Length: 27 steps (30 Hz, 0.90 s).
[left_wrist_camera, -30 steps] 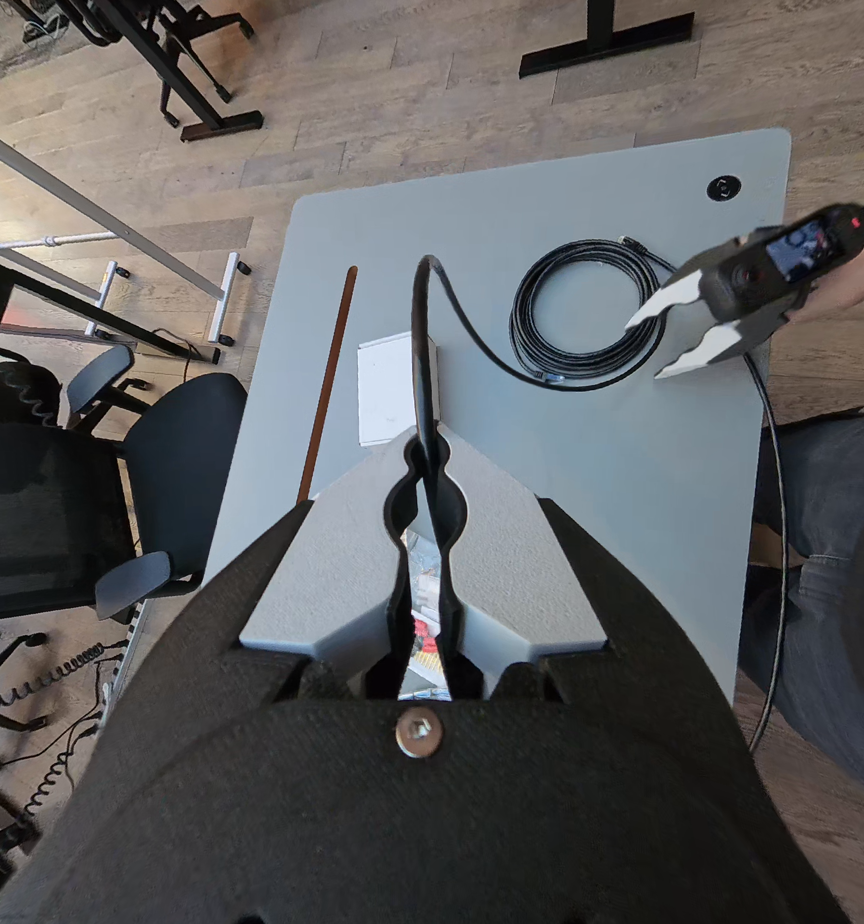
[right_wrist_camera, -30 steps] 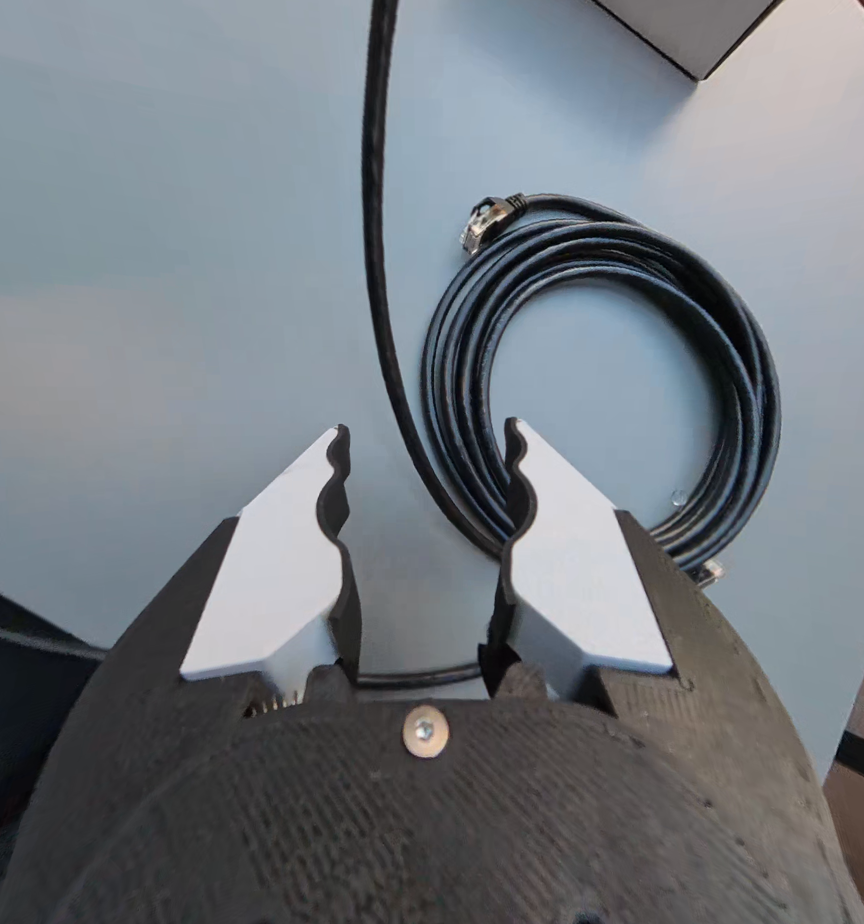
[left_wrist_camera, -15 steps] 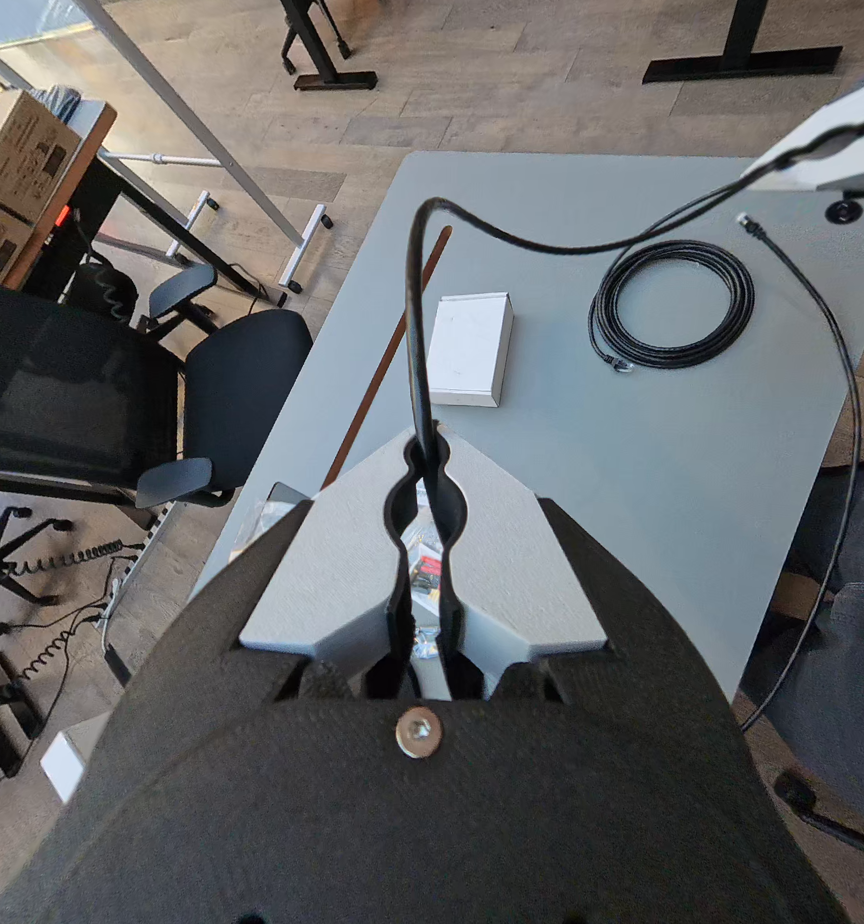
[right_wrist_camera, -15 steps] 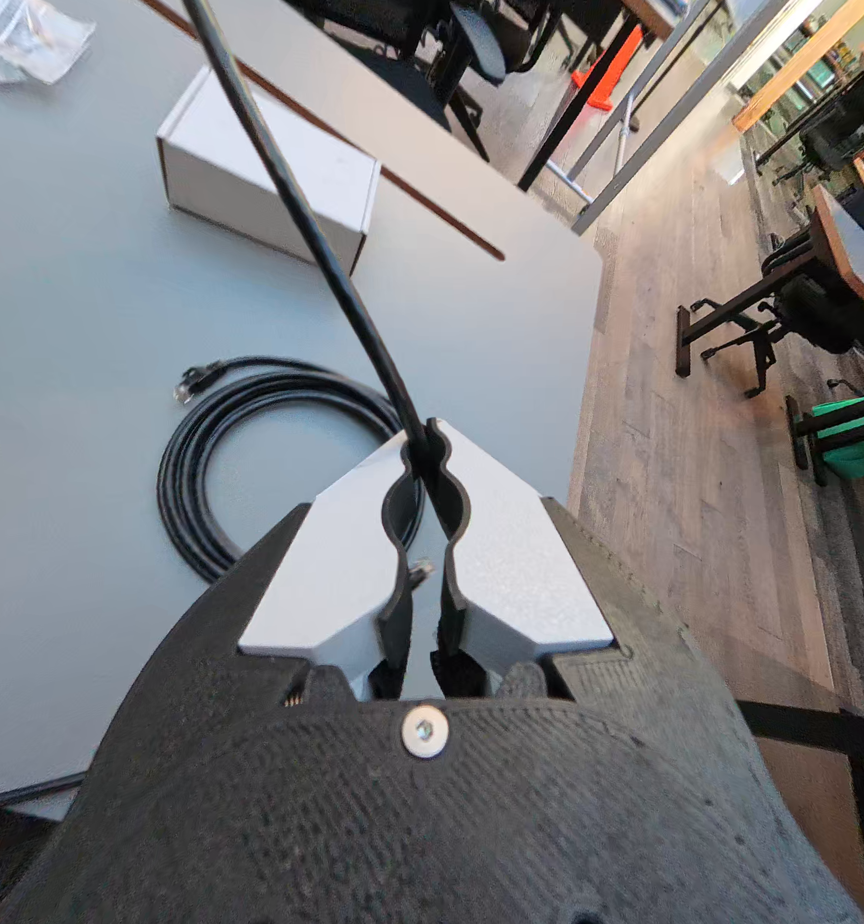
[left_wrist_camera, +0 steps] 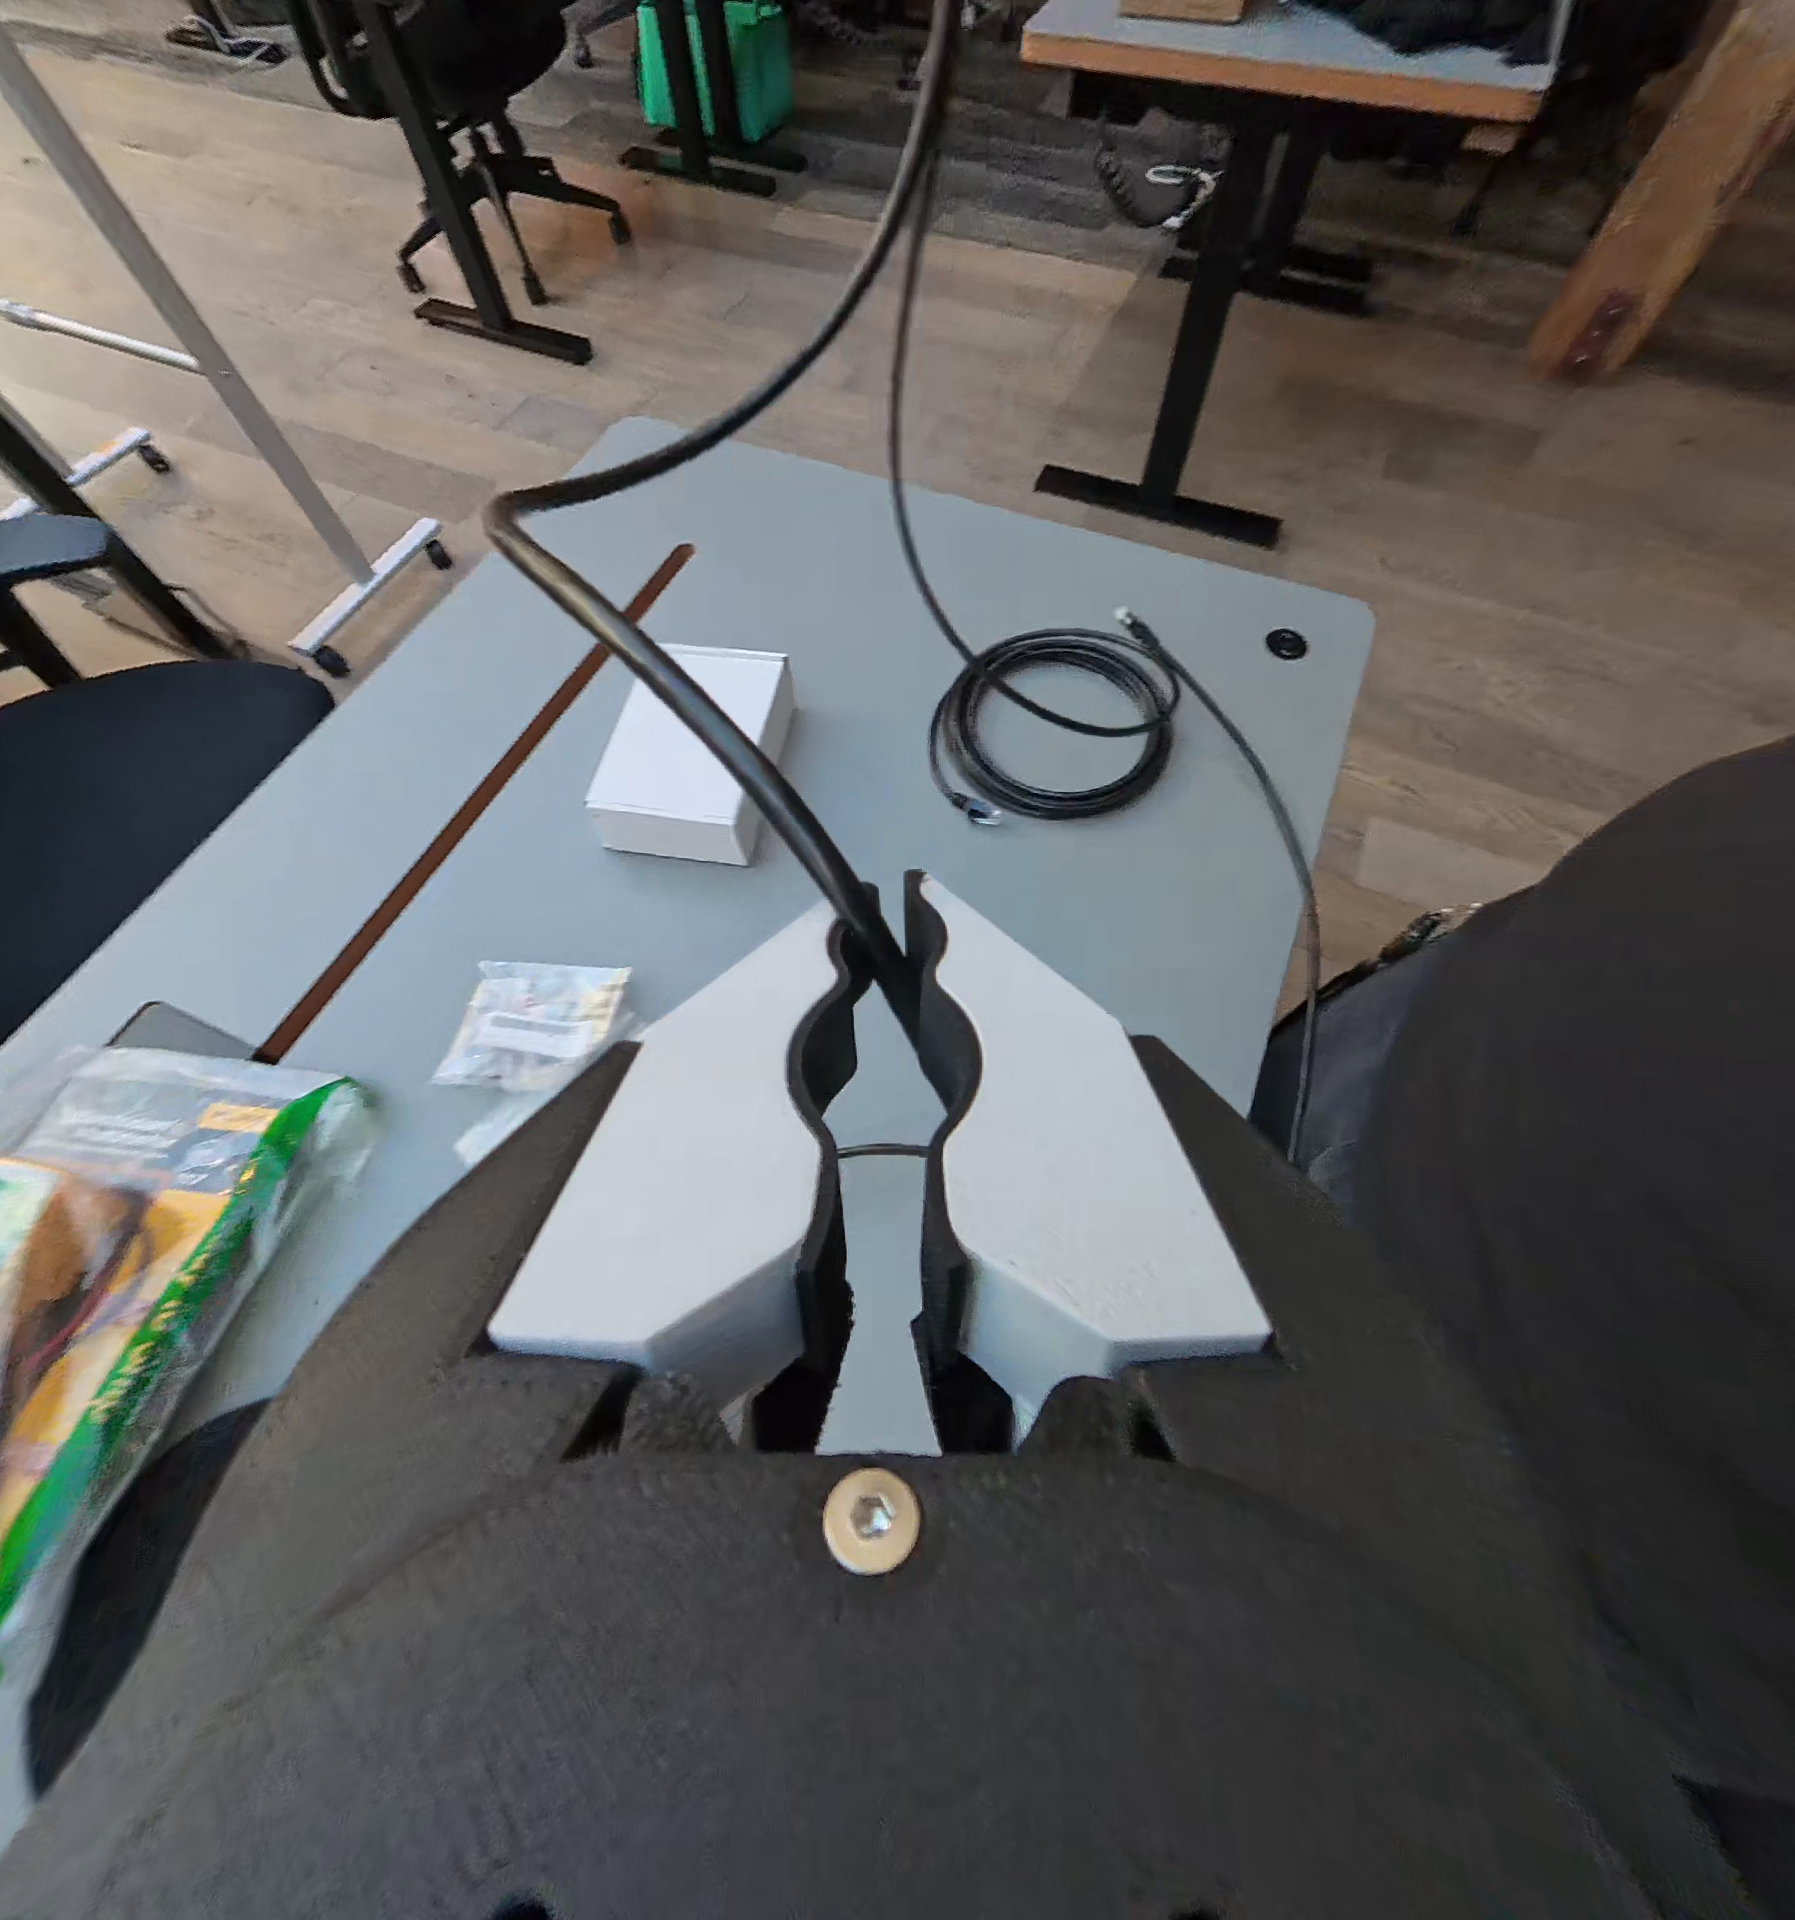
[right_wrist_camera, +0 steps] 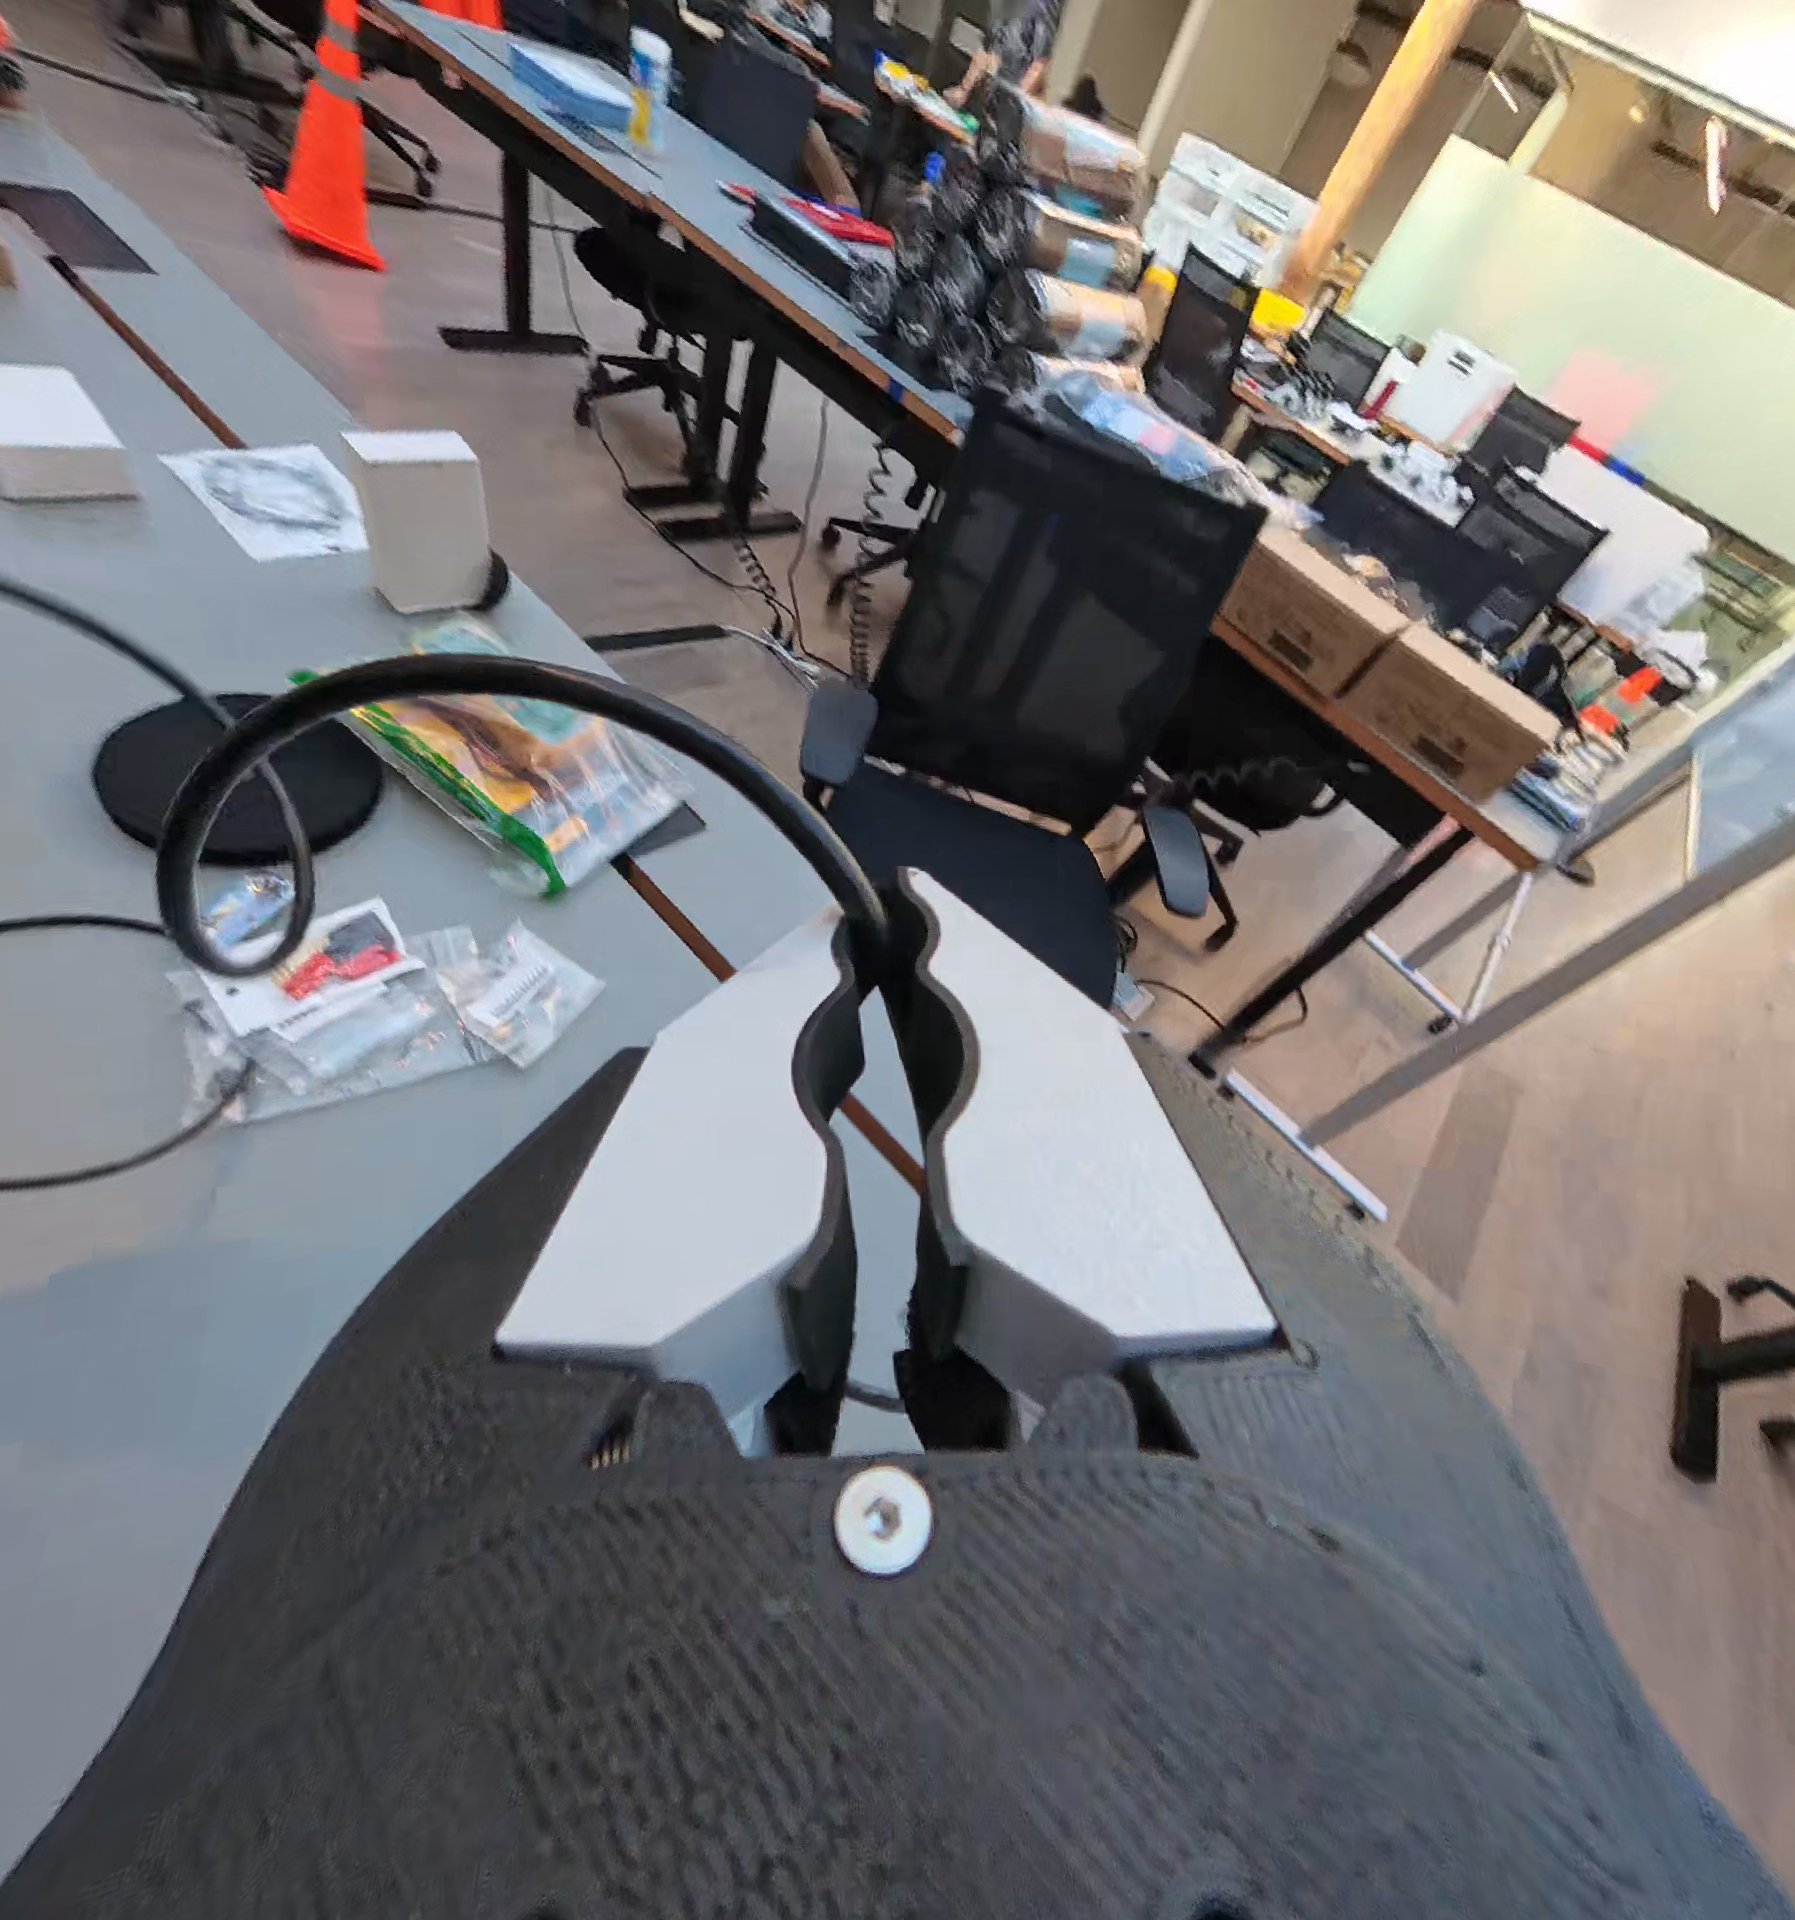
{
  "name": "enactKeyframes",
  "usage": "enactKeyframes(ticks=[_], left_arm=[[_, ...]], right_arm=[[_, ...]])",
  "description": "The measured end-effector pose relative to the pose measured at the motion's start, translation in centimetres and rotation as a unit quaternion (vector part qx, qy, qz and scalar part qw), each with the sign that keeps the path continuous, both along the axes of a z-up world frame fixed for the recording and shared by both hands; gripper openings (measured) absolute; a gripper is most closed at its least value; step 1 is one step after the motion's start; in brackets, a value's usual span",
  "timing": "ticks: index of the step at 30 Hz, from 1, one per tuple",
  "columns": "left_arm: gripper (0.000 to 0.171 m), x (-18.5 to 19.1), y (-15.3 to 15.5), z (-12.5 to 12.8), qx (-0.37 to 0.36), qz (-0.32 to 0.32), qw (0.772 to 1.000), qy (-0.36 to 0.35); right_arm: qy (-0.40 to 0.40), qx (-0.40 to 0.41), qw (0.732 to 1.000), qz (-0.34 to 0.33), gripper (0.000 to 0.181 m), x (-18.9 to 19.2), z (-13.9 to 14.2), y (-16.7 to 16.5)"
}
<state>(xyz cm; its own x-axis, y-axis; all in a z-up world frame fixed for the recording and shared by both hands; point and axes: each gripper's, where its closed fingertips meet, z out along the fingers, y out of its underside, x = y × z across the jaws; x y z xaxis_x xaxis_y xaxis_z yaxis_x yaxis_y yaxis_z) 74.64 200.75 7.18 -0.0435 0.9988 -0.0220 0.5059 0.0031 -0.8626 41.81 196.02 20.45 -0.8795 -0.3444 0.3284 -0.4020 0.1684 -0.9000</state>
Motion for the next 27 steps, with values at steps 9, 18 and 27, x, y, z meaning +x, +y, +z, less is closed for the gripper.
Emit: enactKeyframes(ticks=[9,18,27], left_arm=[[0.002,-7.0,9.8,-7.7,0.084,-0.129,0.987,0.046],[0.035,-13.7,14.7,-13.1,0.053,-0.166,0.984,0.037],[0.058,1.9,5.3,-13.8,0.090,0.011,0.996,0.019]], right_arm=[[0.069,0.014,0.985,0.159,0.000,16.3,10.3,-10.1],[0.164,0.065,0.958,0.225,0.000,26.9,7.0,-15.8],[0.144,0.021,0.944,0.296,0.000,28.7,4.4,-13.3]])
